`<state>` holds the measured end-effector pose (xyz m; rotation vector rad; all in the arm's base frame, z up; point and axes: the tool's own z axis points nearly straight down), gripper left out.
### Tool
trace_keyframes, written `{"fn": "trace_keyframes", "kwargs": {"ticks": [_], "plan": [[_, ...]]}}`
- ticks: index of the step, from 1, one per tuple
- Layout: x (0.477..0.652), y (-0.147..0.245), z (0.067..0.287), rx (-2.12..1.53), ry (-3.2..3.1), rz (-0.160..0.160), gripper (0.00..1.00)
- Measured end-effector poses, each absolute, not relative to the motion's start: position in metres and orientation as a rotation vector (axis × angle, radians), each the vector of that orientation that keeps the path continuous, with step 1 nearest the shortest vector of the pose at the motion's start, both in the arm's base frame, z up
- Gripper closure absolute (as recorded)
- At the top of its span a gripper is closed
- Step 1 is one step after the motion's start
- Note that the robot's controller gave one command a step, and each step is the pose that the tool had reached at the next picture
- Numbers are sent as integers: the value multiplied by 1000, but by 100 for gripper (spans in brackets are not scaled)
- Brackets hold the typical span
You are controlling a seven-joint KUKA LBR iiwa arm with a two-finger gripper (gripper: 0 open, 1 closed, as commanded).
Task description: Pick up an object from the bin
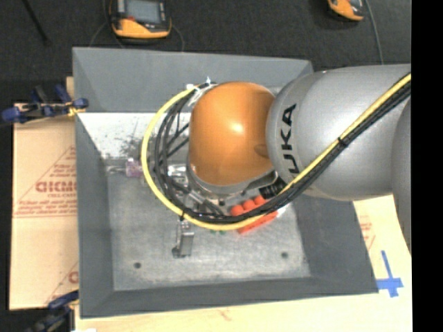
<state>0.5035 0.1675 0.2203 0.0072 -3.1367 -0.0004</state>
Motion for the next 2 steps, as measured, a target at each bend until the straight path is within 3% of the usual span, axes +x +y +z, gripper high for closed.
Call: {"fn": "trace_keyframes", "kwargs": {"ticks": [1,2], "plan": [[603,118,88,-246,-3157,-13,0],[654,60,104,-150,-3150,3,0]]}}
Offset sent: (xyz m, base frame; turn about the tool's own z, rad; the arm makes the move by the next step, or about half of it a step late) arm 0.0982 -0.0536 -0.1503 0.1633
